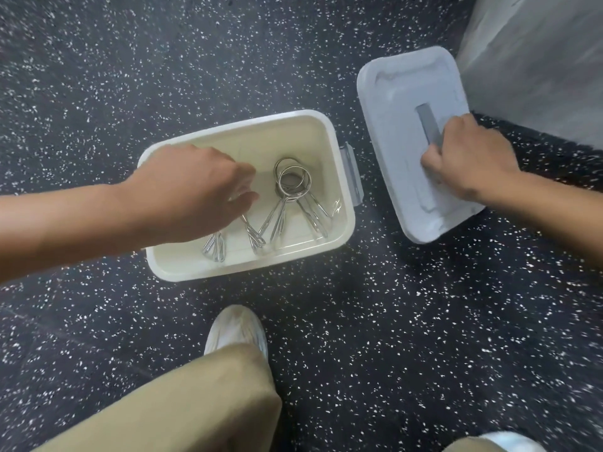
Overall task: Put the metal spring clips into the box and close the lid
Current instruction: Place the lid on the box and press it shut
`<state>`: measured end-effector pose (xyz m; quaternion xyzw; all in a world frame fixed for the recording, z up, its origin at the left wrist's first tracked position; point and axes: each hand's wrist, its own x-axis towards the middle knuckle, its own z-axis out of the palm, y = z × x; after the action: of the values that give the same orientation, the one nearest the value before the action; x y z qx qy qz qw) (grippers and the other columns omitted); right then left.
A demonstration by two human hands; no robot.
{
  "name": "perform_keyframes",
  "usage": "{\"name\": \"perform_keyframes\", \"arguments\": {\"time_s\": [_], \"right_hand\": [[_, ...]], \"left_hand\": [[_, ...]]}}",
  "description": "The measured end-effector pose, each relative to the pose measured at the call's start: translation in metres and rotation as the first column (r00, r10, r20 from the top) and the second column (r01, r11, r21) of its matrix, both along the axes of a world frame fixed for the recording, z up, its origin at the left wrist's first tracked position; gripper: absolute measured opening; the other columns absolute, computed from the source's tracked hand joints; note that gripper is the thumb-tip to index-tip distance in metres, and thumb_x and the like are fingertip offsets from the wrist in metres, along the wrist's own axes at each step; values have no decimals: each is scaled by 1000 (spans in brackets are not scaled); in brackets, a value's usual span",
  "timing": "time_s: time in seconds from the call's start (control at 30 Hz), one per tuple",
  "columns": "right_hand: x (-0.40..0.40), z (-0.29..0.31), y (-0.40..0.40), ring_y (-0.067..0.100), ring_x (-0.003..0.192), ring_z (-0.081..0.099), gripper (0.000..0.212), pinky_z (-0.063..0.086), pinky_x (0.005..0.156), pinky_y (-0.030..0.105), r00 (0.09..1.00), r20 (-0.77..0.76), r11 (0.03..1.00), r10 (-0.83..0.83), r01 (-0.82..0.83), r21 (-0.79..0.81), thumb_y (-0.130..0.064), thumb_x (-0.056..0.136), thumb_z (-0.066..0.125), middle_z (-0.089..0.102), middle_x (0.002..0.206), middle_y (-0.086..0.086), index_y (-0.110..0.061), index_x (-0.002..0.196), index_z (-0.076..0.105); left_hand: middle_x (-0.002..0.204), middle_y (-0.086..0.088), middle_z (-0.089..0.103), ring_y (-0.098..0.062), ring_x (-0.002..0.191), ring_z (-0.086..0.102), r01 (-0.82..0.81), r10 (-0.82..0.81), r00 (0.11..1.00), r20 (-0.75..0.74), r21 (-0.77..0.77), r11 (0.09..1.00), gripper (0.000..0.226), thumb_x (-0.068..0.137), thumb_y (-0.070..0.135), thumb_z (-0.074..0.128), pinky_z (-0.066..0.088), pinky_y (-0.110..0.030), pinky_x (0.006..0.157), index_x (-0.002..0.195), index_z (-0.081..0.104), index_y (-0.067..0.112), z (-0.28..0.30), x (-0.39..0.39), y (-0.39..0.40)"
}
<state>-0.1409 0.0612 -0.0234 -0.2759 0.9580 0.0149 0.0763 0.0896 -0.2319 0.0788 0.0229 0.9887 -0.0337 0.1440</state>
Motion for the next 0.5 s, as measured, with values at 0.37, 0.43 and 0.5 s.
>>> {"name": "perform_keyframes", "arguments": {"time_s": [0.37, 0.43, 0.5], "right_hand": [[33, 77, -31, 29, 60, 36, 23, 27, 63, 38, 911, -61, 912, 409, -410, 4, -32, 91, 45, 40, 82, 9, -11, 83, 38], [39, 86, -46, 28, 55, 35, 24, 30, 61, 39, 862, -58, 864, 504, -502, 42, -34, 89, 41, 42, 78, 9, -12, 81, 37], [49, 93, -65, 25, 51, 29, 23, 28, 61, 38, 800, -70, 803, 595, -592, 70, -36, 87, 36, 39, 76, 7, -14, 81, 35]], "left_hand": [[76, 1, 70, -31, 63, 63, -138, 147, 981, -128, 78, 987, 35, 95, 53, 41, 45, -31, 54, 83, 59, 25, 10, 5, -6], [74, -1, 71, -31, 63, 63, -191, 204, 965, -167, 91, 977, 35, 96, 54, 40, 48, -33, 55, 85, 57, 26, 13, 6, -13], [74, -4, 70, -34, 64, 63, -260, 278, 942, -187, 114, 959, 31, 96, 54, 38, 50, -37, 57, 89, 52, 27, 19, 6, -21]]}}
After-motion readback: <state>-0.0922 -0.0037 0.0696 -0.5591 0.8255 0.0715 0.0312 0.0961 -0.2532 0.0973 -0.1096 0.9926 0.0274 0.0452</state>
